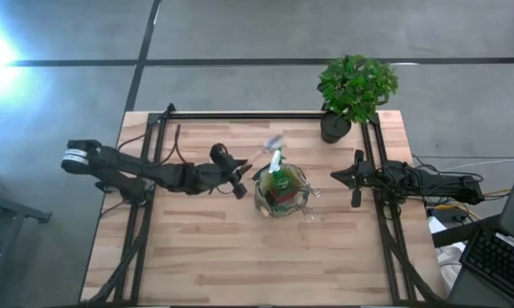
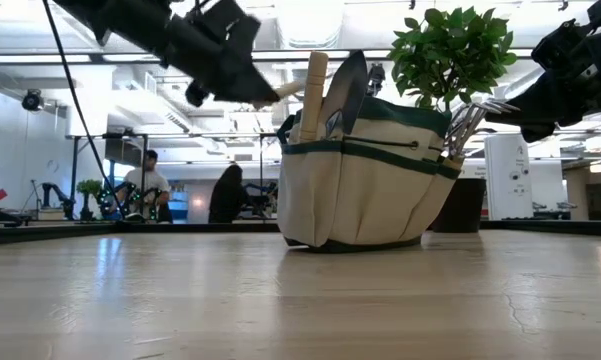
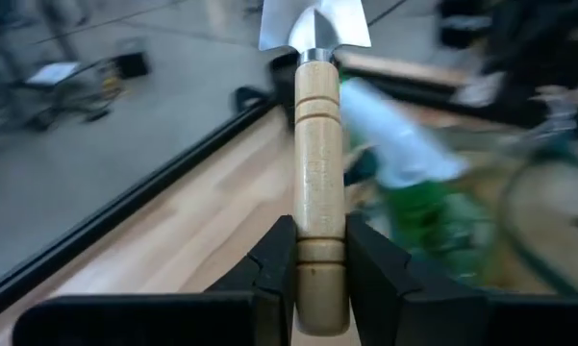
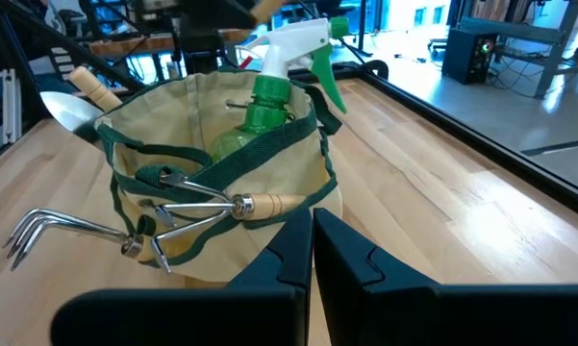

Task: Pick & Place Garden tools in Gardening bag
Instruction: Put the brown trowel into the green gardening bag

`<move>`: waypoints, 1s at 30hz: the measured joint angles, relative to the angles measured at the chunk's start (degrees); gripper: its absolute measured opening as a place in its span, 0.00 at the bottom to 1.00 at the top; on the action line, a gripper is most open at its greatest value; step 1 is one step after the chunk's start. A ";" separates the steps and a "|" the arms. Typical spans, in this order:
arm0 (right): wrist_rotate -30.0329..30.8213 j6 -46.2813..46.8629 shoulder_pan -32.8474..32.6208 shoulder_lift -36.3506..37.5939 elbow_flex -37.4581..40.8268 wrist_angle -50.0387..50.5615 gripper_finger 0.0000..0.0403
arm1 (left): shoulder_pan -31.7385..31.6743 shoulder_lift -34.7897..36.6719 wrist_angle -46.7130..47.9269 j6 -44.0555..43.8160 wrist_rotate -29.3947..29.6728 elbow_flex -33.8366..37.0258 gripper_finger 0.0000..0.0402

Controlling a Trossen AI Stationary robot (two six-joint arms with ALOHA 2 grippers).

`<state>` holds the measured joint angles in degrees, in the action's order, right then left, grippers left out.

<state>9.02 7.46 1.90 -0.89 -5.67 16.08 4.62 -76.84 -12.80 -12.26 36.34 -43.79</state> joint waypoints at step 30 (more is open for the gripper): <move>0.00 -0.01 0.00 0.00 0.00 0.00 0.02 | 3.81 -0.20 -60.00 11.26 -23.61 16.72 0.17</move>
<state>9.02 7.46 1.90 -0.89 -5.67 16.08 8.43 -77.03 -72.79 -0.99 12.73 -27.07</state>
